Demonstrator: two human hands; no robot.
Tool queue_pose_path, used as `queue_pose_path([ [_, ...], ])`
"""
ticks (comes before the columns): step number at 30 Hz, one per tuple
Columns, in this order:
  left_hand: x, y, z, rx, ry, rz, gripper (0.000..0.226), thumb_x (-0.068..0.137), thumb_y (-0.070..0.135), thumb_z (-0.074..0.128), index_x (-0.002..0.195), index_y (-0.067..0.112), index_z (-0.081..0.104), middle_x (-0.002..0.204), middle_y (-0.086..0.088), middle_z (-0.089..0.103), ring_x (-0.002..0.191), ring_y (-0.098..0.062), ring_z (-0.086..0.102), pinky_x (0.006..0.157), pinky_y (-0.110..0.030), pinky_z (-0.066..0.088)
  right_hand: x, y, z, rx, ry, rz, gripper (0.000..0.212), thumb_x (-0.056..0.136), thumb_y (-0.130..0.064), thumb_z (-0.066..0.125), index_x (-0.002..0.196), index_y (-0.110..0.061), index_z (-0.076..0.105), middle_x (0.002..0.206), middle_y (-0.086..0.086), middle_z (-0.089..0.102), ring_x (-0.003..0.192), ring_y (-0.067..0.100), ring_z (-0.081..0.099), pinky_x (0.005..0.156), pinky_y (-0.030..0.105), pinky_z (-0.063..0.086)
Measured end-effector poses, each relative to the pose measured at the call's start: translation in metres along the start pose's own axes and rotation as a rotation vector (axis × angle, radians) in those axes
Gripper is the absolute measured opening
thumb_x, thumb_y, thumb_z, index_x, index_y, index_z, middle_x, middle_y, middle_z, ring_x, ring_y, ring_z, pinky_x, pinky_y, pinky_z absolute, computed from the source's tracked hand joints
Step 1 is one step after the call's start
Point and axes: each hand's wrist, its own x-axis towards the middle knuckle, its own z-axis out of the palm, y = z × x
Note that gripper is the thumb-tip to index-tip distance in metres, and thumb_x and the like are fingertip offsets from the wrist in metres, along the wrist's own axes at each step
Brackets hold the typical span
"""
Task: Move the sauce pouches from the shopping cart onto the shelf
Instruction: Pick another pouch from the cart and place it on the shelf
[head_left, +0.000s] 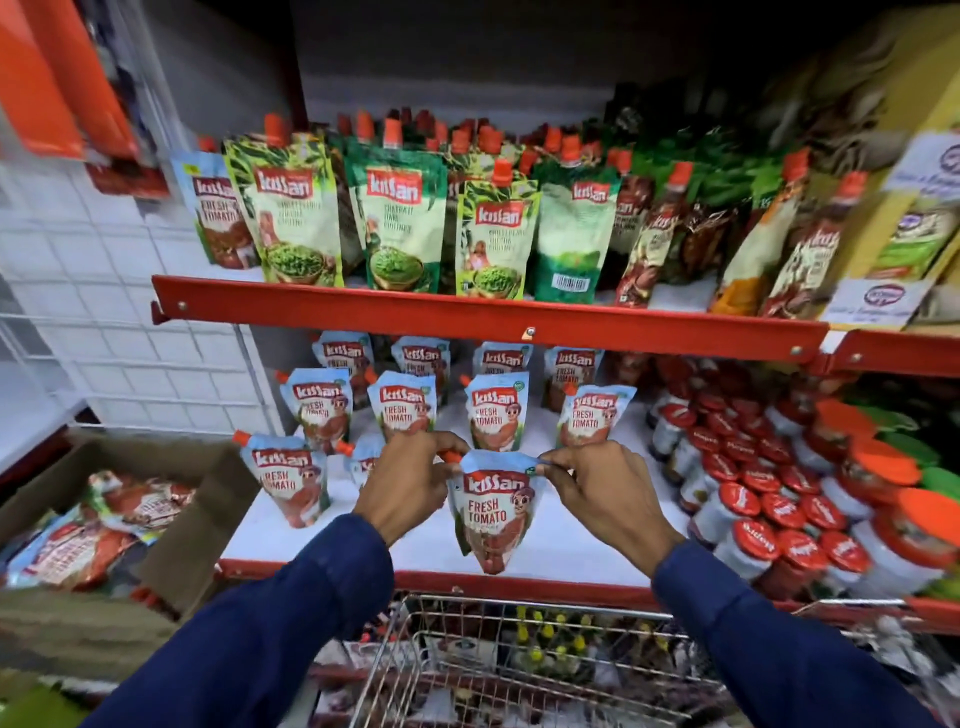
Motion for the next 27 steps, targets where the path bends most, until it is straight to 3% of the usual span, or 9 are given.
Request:
queue_pose_path([
  [5,0.029,-0.011,0.016,-0.044,-0.074,-0.039,0.033,0.078,-0.007,0.064,0.099,0.017,0.074,0.091,-0.002,0.075,0.088,-0.021,0.068,0.075,-0.039,0.059,0.021,0.017,0.019,-0.002,-0.028,0.048,0.020,0.094,-0.036,0.059,0.105,-0.033,0.075,0.084,-0.001,0.075,0.077,0.025,0.065,0.055,0.029,0.032],
  [9,0.045,-0.019,0.027,-0.102,-0.120,-0.111,0.039,0.075,-0.017,0.060,0.098,0.011,0.073,0.090,-0.007,0.072,0.086,-0.023,0.069,0.054,-0.026,0.048,0.031,0.026,0.035,0.012,-0.047,0.074,0.020,0.093,-0.034,0.061,0.105,-0.030,0.076,0.086,0.001,0.076,0.076,0.027,0.065,0.056,0.029,0.034],
  [13,0.055,-0.029,0.039,-0.101,-0.134,-0.144,0.042,0.073,-0.018,0.060,0.096,0.014,0.074,0.092,-0.009,0.073,0.087,-0.026,0.070,0.052,-0.027,0.046,0.038,0.031,0.048,0.012,-0.052,0.080,0.018,0.092,-0.032,0.062,0.103,-0.028,0.077,0.090,0.002,0.076,0.080,0.029,0.066,0.058,0.031,0.042],
  [17,0.058,-0.029,0.046,-0.050,-0.139,-0.140,0.043,0.073,-0.021,0.060,0.101,0.008,0.074,0.085,-0.001,0.064,0.082,-0.020,0.068,0.049,-0.010,0.042,0.040,0.033,0.055,0.031,-0.080,0.115,0.018,0.092,-0.028,0.062,0.102,-0.026,0.077,0.093,0.000,0.078,0.084,0.030,0.067,0.061,0.030,0.041],
  [20,0.057,-0.031,0.050,-0.036,-0.148,-0.151,0.044,0.073,-0.022,0.061,0.104,0.008,0.073,0.086,-0.003,0.064,0.081,-0.019,0.066,0.053,-0.017,0.045,0.038,0.032,0.058,0.042,-0.097,0.120,0.019,0.093,-0.027,0.062,0.102,-0.024,0.077,0.096,0.002,0.078,0.085,0.031,0.067,0.063,0.031,0.042],
  [23,0.057,-0.035,0.052,-0.057,-0.173,-0.160,0.044,0.074,-0.021,0.060,0.103,0.010,0.073,0.096,-0.009,0.073,0.084,-0.021,0.071,0.044,-0.016,0.045,0.037,0.032,0.059,0.045,-0.107,0.125,0.019,0.094,-0.028,0.060,0.102,-0.024,0.078,0.096,0.002,0.078,0.084,0.030,0.067,0.062,0.029,0.040],
  [27,0.058,-0.038,0.052,-0.116,-0.197,-0.197,0.038,0.083,-0.017,0.053,0.100,0.013,0.069,0.099,-0.012,0.068,0.084,-0.025,0.072,0.042,-0.036,0.055,0.037,0.034,0.060,0.062,-0.149,0.167,0.020,0.092,-0.030,0.060,0.103,-0.026,0.076,0.100,0.000,0.078,0.087,0.027,0.068,0.067,0.033,0.049],
])
